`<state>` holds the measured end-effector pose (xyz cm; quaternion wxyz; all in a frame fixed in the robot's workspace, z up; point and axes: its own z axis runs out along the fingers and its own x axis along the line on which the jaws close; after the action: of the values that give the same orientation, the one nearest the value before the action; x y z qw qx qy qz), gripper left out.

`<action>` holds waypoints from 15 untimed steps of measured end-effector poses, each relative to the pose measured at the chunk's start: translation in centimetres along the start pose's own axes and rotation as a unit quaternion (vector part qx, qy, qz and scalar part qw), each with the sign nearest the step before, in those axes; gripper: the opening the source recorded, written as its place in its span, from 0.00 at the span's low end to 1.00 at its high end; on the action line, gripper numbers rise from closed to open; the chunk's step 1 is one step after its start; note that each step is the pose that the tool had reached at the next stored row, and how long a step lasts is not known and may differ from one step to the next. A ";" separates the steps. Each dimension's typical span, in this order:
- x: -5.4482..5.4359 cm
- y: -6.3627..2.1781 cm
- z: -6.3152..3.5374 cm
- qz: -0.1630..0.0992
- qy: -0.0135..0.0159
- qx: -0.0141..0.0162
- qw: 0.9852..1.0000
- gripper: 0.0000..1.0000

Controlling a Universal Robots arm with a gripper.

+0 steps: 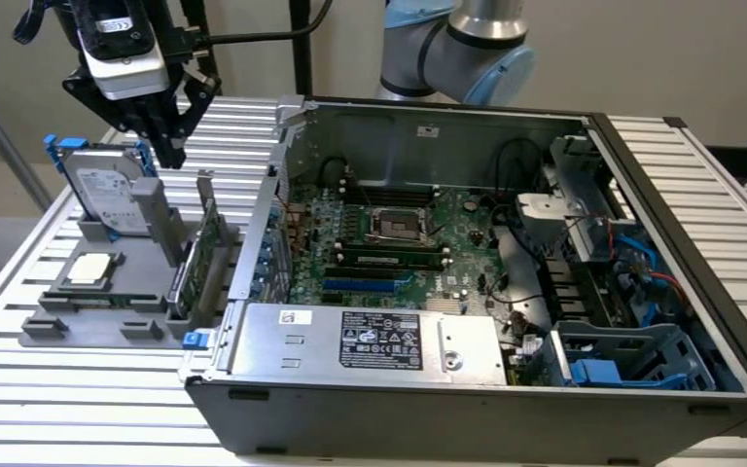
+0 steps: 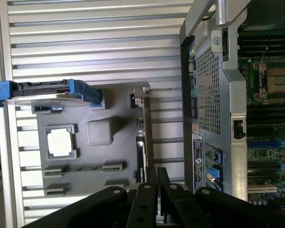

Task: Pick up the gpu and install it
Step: 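Pick up the gpu and move the gpu toward the slot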

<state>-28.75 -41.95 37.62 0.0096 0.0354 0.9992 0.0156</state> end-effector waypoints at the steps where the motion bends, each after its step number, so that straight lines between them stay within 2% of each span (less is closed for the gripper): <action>1: 0.0 0.00 0.00 0.000 0.000 0.000 1.000 0.18; 2: 0.0 0.00 0.00 0.000 0.000 0.000 1.000 0.30; 5: 0.0 0.00 0.00 0.000 0.001 0.000 1.000 0.36; 7: 0.0 0.00 0.03 0.000 0.003 0.000 1.000 0.47; 8: 0.0 0.00 0.07 0.000 0.003 0.001 1.000 0.47; 9: 0.1 -0.02 0.18 0.000 0.004 0.001 1.000 0.54; 15: 0.3 -0.44 1.19 0.000 0.005 0.001 1.000 0.54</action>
<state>-29.05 -42.34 36.41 0.0048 0.0356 0.9992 0.0150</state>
